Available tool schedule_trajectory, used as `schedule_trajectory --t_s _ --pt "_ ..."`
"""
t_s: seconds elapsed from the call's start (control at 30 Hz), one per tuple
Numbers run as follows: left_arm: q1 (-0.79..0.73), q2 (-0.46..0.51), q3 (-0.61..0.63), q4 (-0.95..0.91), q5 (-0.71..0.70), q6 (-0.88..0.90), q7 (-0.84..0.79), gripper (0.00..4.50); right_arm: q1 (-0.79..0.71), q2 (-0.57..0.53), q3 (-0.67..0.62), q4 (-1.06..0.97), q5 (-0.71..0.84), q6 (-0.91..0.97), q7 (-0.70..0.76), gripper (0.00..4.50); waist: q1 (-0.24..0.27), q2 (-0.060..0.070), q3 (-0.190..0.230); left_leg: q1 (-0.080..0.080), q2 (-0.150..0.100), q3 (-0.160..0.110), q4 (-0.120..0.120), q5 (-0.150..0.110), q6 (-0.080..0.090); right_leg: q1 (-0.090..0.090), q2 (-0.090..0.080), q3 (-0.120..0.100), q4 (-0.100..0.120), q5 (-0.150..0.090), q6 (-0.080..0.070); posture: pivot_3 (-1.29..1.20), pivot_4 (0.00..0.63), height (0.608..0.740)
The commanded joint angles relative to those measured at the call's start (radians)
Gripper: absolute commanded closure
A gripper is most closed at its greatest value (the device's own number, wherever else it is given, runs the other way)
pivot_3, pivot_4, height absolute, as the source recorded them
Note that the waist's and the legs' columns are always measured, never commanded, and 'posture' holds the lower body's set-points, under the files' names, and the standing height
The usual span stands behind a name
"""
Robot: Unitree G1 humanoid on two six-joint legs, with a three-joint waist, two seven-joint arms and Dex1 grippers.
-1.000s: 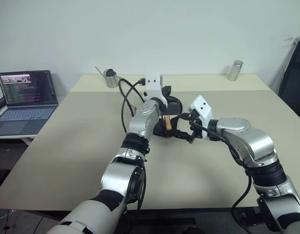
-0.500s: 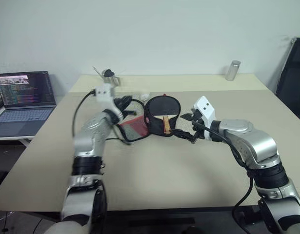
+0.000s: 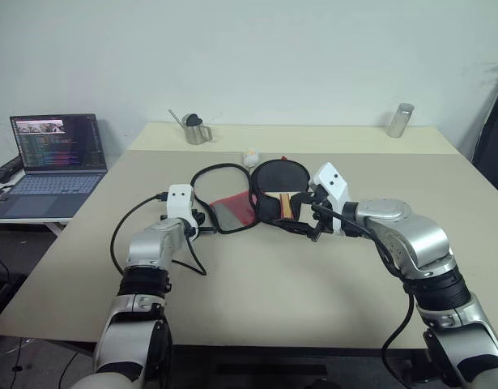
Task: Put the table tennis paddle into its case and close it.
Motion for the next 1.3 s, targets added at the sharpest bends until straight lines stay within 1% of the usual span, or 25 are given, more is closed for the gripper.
schedule_trajectory --t_s 0.03,0.3,0.5,0.63,0.77,0.9,1.0,1.1,1.3 --pt "-0.047 -0.007 0.0 0.006 0.021 0.001 0.03 4.46 -0.023 -0.008 -0.018 -0.014 0.001 -0.014 0.0 0.0 0.0 0.0 0.0 0.0 0.0 0.0 0.0 0.0 0.0 0.0 0.0 0.0 0.0 0.0 0.0 0.0 0.15 0.74" --pt "-0.008 0.014 0.022 -0.038 0.044 0.034 0.074 4.46 -0.01 -0.016 -0.023 -0.032 0.005 -0.001 -0.01 0.0 -0.007 0.0 0.0 0.0 0.0 0.001 0.0 0.0 0.0 -0.001 0.0 0.0 0.001 0.0 0.0 0.0 0.15 0.74" --pt "0.016 0.017 0.017 -0.065 0.042 0.057 0.071 4.46 -0.008 -0.018 -0.023 -0.036 0.007 0.005 -0.012 0.0 -0.007 0.0 0.0 0.0 0.0 0.001 0.0 0.0 0.0 -0.001 0.0 0.001 0.001 0.0 0.0 0.0 0.15 0.74" --pt "-0.016 -0.032 -0.016 -0.011 0.06 0.023 0.091 4.46 -0.015 -0.016 -0.017 -0.027 0.005 0.001 -0.009 0.0 -0.005 0.0 0.0 0.0 0.0 0.001 0.0 0.0 0.0 -0.001 0.0 0.0 0.001 0.0 0.0 0.0 0.15 0.74" --pt "-0.059 -0.094 -0.01 0.016 0.068 -0.017 0.127 4.46 -0.022 -0.014 -0.014 -0.023 0.005 0.001 -0.009 0.0 0.006 0.0 0.0 0.0 0.0 -0.001 0.0 0.0 0.0 0.001 0.0 0.0 0.001 0.0 0.0 0.0 0.15 0.74" --pt "-0.086 -0.159 0.049 -0.003 0.048 -0.179 0.173 4.46 -0.029 -0.006 -0.013 -0.026 0.006 0.002 -0.012 0.0 0.011 0.0 0.0 0.0 -0.001 -0.001 0.001 0.0 0.0 0.001 -0.001 -0.001 0.0 0.0 0.0 0.0 0.15 0.74" --pt "-0.085 -0.177 0.088 -0.031 0.03 -0.277 0.189 4.46 -0.03 -0.002 -0.016 -0.031 0.007 0.005 -0.016 0.0 0.004 0.0 0.0 -0.002 0.0 -0.001 0.001 0.0 0.0 -0.001 -0.001 0.0 0.0 0.0 0.0 0.0 0.15 0.74" --pt "-0.097 -0.182 0.102 -0.05 0.018 -0.372 0.176 4.46 -0.026 -0.003 -0.015 -0.031 0.005 0.004 -0.019 0.0 -0.003 0.0 0.0 -0.004 0.0 0.0 0.001 0.0 0.0 -0.003 -0.001 0.0 0.0 0.0 0.0 0.0 0.15 0.74" --pt "-0.127 -0.198 0.112 -0.062 -0.02 -0.489 0.139 4.46 -0.023 -0.005 -0.019 -0.036 0.006 0.007 -0.028 0.0 0.0 0.0 0.0 -0.004 0.0 0.0 0.001 0.0 0.0 -0.002 -0.001 0.0 0.0 0.0 0.0 0.0 0.15 0.74"
